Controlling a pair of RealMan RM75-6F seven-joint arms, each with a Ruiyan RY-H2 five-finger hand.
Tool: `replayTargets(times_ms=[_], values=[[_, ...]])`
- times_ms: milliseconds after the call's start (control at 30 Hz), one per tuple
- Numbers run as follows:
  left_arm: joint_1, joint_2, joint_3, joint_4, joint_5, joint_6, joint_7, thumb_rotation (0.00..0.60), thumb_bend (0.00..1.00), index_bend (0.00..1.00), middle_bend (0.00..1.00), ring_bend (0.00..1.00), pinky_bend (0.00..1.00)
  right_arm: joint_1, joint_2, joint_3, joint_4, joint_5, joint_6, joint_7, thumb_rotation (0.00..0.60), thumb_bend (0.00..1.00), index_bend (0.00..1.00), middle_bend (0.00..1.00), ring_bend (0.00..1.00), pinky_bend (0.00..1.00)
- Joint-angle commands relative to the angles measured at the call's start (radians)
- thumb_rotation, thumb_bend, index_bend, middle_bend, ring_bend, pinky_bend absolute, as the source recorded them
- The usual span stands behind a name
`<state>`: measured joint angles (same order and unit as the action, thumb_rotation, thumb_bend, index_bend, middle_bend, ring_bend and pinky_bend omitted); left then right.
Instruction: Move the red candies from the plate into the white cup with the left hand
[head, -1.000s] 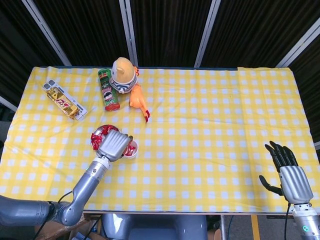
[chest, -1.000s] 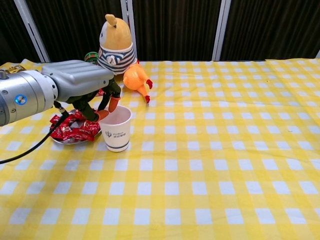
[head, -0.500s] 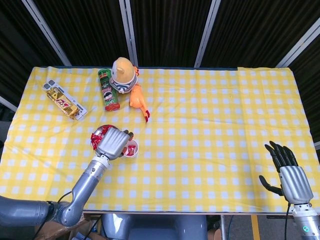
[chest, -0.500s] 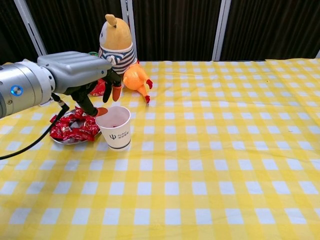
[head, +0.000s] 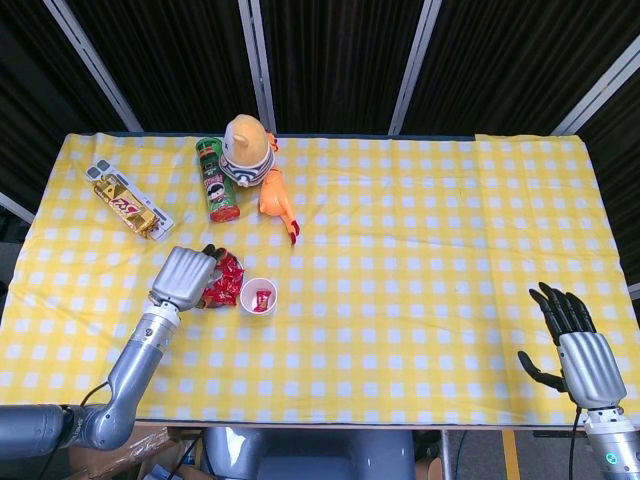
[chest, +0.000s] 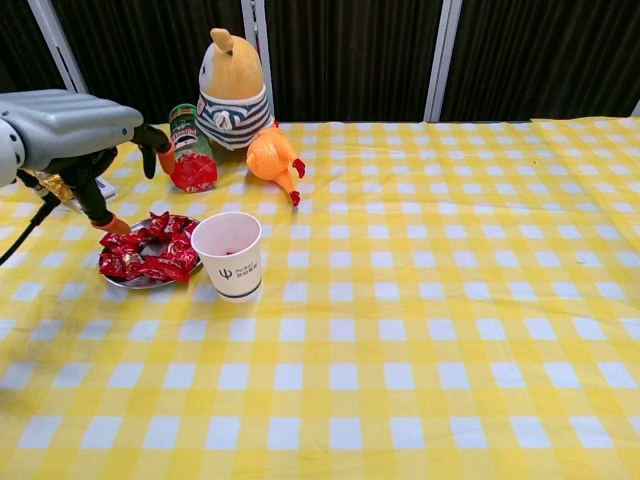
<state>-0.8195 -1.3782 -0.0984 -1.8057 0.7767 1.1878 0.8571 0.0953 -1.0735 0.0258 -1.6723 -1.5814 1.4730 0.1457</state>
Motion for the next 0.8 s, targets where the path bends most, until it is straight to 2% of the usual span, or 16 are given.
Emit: replayTargets(times_ms=[33, 533, 800], values=[[0.000, -0.009, 0.007, 0.051, -0.032, -0.024, 0.002, 0.600, 0.19, 0.27, 0.29, 0.72, 0.83, 0.000, 0.001, 0.000, 0.000, 0.002, -0.001, 0.001, 0.600, 0.39, 0.00, 0.00, 0.00, 0.00], [-0.032, -0.132, 0.008, 0.277, -0.122, -0.111, 0.012, 0.600, 0.19, 0.24, 0.19, 0.72, 0.83, 0.002, 0.003, 0.001, -0.001, 0.005, -0.006, 0.012, 0.600, 0.39, 0.00, 0.00, 0.00, 0.00], [-0.048, -0.181, 0.001, 0.341, -0.165, -0.139, 0.024, 0.600, 0.19, 0.25, 0.20, 0.72, 0.83, 0.003, 0.004, 0.002, -0.003, 0.009, -0.009, 0.016, 0.600, 0.39, 0.00, 0.00, 0.00, 0.00]])
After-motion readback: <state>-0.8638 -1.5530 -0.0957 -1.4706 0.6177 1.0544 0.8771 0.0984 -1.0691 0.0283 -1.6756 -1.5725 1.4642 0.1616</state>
